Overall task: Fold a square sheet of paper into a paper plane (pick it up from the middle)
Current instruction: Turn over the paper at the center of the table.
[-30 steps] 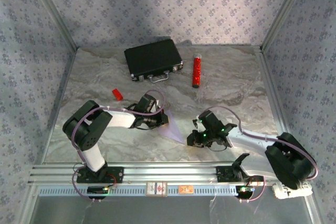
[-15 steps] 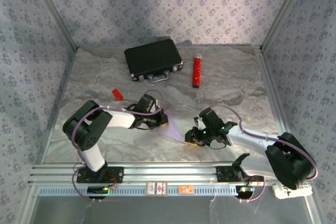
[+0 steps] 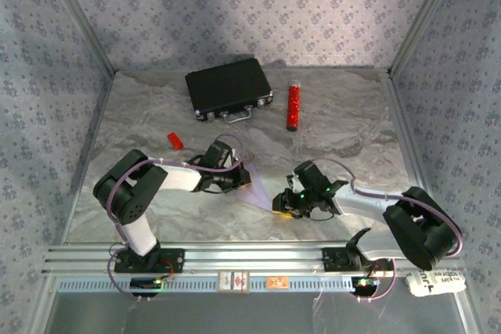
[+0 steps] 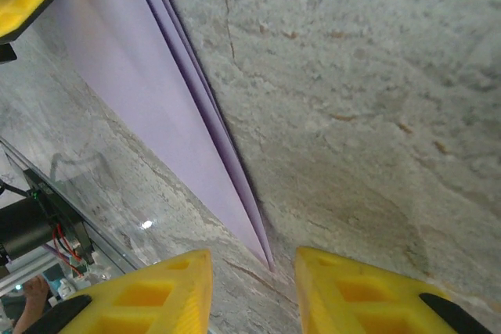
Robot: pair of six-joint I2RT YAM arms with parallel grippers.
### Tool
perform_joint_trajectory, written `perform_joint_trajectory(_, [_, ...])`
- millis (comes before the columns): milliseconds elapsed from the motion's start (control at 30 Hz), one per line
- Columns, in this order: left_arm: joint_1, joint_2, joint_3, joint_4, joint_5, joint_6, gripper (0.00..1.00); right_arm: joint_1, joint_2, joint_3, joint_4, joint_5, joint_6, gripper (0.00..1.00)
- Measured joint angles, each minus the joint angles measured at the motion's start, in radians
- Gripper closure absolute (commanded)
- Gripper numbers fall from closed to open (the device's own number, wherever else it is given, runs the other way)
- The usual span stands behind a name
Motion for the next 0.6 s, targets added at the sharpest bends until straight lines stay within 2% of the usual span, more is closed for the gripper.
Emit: perform_joint_trajectory(600, [0.000, 0.000, -0.002, 0.004, 0.000, -0.011, 0.96, -0.008, 0.064, 0.001, 0.133, -0.027, 0.019, 0.71])
